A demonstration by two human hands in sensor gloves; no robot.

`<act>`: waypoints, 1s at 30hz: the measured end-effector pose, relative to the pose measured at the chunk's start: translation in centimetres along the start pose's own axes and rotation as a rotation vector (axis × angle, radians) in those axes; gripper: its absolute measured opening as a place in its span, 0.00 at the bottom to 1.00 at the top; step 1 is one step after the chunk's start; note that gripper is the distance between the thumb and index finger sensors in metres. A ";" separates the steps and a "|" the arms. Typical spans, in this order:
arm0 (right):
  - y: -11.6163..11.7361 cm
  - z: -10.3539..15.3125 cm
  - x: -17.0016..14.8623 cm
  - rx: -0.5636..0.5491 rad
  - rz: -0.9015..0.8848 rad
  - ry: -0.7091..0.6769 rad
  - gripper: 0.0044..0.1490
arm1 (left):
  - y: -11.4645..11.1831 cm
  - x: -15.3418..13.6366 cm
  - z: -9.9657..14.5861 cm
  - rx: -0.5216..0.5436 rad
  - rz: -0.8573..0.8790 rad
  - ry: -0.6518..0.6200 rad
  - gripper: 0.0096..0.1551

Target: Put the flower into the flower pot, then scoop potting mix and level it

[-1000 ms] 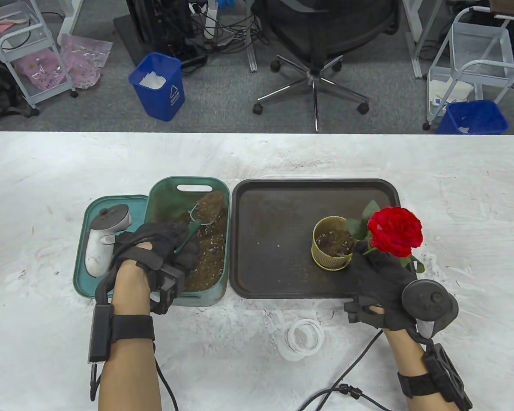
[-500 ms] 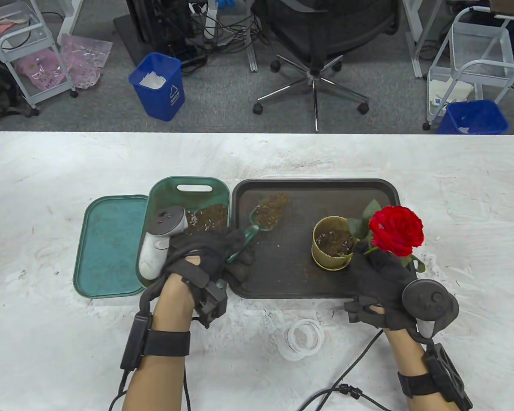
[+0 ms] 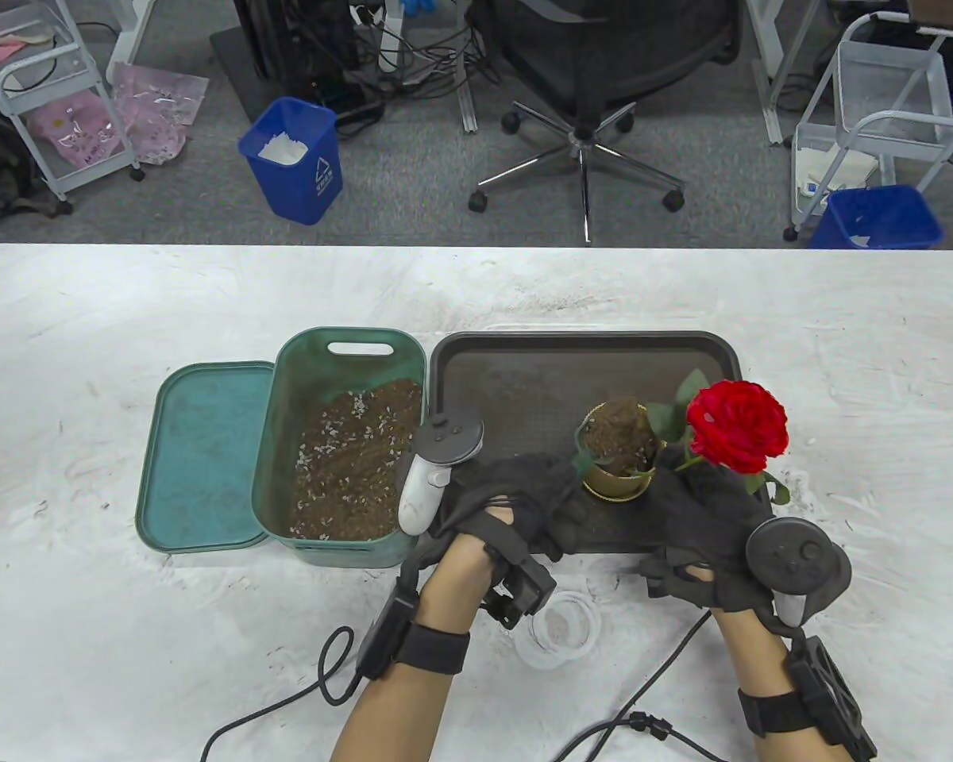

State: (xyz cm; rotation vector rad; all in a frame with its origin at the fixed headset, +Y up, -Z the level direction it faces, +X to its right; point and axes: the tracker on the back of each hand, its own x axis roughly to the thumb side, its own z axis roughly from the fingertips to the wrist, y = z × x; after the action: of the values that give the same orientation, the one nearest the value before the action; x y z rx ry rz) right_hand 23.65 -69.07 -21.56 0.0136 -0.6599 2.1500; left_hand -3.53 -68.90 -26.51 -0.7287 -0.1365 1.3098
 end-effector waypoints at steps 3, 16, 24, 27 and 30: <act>0.0 0.0 0.0 0.000 0.003 -0.003 0.22 | -0.7 -0.1 -0.3 0.053 -0.065 -0.003 0.32; 0.1 0.0 0.0 -0.002 0.001 -0.001 0.23 | -3.1 1.7 0.0 0.255 -0.418 -0.010 0.32; 0.1 0.0 0.0 -0.004 0.003 -0.003 0.23 | -4.5 2.7 0.6 0.438 -0.691 -0.066 0.31; 0.1 0.1 0.0 -0.003 0.006 -0.005 0.23 | -4.8 3.0 0.8 0.481 -0.761 -0.074 0.31; 0.1 0.1 -0.1 -0.003 0.004 -0.004 0.23 | -5.2 3.1 0.8 0.490 -0.828 -0.081 0.31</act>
State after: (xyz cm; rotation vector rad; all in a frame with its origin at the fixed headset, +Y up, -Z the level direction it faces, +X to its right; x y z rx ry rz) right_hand 23.61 -69.17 -21.57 0.0144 -0.6663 2.1531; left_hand 1.23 -66.13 -23.98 -0.1485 -0.1523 0.5350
